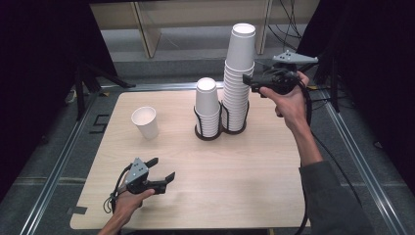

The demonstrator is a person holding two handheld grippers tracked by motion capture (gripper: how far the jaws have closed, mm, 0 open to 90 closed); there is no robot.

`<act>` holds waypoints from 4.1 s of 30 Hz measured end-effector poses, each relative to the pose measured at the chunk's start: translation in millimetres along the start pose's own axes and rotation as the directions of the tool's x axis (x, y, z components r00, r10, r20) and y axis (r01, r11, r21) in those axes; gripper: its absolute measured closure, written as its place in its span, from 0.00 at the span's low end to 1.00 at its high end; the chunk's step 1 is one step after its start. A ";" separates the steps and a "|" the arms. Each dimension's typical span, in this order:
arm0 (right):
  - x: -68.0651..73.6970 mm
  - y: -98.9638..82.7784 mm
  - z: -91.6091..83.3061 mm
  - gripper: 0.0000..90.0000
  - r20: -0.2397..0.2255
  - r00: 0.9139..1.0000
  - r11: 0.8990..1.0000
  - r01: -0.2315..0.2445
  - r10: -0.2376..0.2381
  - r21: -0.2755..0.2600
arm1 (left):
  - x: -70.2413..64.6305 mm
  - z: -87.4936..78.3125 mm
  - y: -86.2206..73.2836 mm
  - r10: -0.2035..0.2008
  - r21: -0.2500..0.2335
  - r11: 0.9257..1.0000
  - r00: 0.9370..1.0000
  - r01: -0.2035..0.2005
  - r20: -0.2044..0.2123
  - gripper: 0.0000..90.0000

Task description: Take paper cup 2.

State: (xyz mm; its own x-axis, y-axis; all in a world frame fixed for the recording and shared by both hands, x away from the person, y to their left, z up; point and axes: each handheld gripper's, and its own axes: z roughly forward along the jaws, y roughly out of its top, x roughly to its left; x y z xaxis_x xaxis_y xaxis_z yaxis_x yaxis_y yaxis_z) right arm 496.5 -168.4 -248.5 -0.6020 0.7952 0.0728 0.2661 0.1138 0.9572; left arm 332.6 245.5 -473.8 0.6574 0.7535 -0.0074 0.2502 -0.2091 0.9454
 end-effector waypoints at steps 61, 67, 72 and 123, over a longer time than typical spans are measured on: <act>3.3 103.3 33.7 0.17 0.025 0.998 0.979 -0.046 0.052 -0.200 | -2.1 -0.6 0.2 -0.002 0.008 1.000 1.000 0.002 0.021 0.16; 7.6 120.2 10.9 0.17 0.018 0.999 0.969 -0.032 0.038 -0.246 | -2.2 -0.3 0.4 0.000 0.005 1.000 1.000 0.000 0.022 0.16; 7.8 115.0 -6.6 0.17 0.035 0.999 0.976 0.000 0.008 -0.217 | -4.8 0.8 -0.9 -0.030 -0.001 1.000 0.999 0.030 0.031 0.16; 82.1 -135.3 0.2 0.16 -0.269 0.963 0.999 -0.018 0.028 0.038 | -9.0 5.7 -0.2 0.019 -0.020 1.000 0.999 -0.018 0.027 0.16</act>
State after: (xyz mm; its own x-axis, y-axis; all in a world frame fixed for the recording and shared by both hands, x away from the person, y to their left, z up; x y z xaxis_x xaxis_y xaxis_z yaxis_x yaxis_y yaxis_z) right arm 411.2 -118.4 -372.1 -0.7750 0.6081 0.1722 0.3057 0.1222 0.9442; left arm 330.7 235.2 -475.7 0.6812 0.7321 0.0013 0.2237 -0.2098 0.9518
